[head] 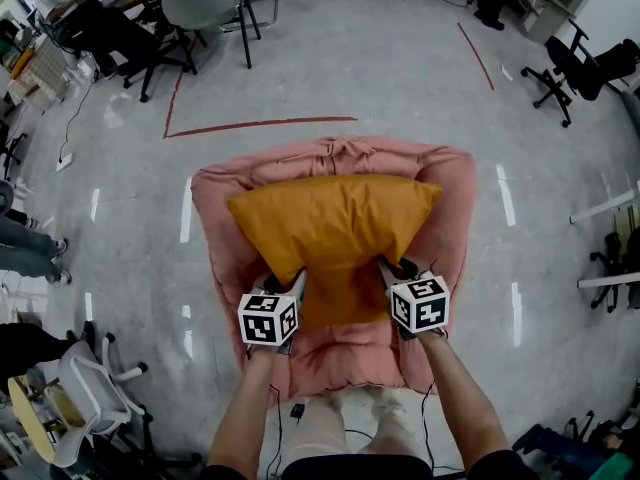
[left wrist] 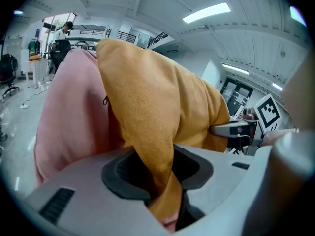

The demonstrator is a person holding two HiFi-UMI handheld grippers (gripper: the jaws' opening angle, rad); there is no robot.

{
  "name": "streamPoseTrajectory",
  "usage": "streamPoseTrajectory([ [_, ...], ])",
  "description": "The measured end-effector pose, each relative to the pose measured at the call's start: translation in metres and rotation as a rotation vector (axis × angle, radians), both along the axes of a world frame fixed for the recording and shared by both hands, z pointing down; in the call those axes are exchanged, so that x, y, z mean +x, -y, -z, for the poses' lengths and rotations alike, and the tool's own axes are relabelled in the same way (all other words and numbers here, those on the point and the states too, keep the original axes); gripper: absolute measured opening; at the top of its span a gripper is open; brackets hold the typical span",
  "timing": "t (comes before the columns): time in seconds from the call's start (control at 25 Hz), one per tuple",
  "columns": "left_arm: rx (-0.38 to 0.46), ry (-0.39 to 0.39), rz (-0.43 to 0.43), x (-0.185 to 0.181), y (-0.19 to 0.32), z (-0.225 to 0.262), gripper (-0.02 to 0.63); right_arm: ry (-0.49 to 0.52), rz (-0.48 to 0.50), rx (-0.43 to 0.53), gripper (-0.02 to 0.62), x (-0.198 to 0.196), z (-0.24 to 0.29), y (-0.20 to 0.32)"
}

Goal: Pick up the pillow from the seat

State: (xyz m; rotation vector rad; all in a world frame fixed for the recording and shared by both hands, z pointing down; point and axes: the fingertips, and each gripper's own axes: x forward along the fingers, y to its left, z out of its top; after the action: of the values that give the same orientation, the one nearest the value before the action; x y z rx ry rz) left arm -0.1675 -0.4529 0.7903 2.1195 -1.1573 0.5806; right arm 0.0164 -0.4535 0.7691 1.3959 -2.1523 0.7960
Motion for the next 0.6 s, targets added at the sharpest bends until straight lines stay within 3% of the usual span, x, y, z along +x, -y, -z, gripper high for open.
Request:
streamPoseTrajectory([
  [0.6,0.035,-0.002,-0.013,-0.001,-0.013,0.045,0.15,0.023,-0.026,0.051,0.086,-0.002,0.048,-0.017],
])
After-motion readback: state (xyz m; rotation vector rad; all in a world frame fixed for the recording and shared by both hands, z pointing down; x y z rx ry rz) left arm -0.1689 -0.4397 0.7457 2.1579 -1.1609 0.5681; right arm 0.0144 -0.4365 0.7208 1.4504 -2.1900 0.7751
